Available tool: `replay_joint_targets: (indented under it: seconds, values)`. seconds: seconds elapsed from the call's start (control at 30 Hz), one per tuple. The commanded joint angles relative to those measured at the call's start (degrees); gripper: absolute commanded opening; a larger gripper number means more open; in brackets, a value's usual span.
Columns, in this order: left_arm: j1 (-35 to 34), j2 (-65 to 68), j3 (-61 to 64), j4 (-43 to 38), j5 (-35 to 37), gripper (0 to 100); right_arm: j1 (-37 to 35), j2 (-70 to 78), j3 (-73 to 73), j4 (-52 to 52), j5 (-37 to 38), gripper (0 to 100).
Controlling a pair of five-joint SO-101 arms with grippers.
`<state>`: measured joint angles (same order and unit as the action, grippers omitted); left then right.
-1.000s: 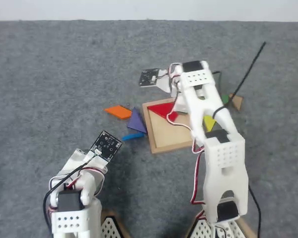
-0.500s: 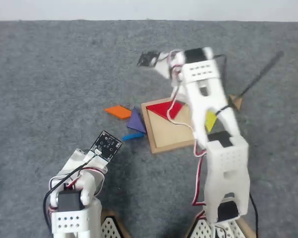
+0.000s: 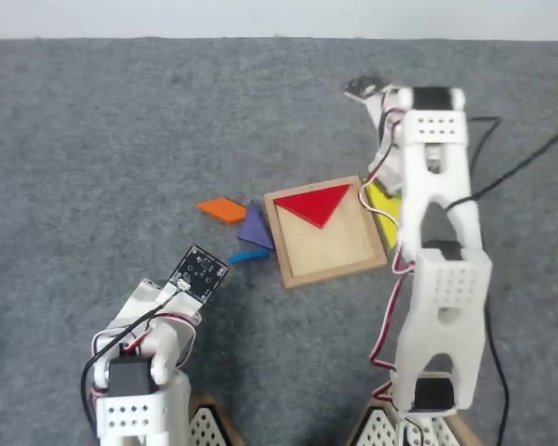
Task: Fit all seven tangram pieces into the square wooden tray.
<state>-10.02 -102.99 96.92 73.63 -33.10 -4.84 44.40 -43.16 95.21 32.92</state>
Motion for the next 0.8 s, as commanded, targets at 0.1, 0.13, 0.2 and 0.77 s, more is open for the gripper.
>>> replay_joint_targets:
  seconds: [0.1,0.13,0.2,0.77]
  values:
    - [-0.3,-1.1,-0.5,0.7,-0.8,1,0.0,6.3,-2.6,-5.8,-9.2,33.3]
    - [-0.3,-1.1,-0.5,0.7,-0.8,1,0.0,7.2,-2.6,-5.8,-9.1,33.7]
    - [-0.3,-1.1,-0.5,0.7,-0.8,1,0.0,8.6,-2.6,-5.7,-9.1,33.8]
    - [-0.1,-1.1,-0.5,0.7,-0.8,1,-3.6,10.9,-2.4,2.7,-15.2,33.6]
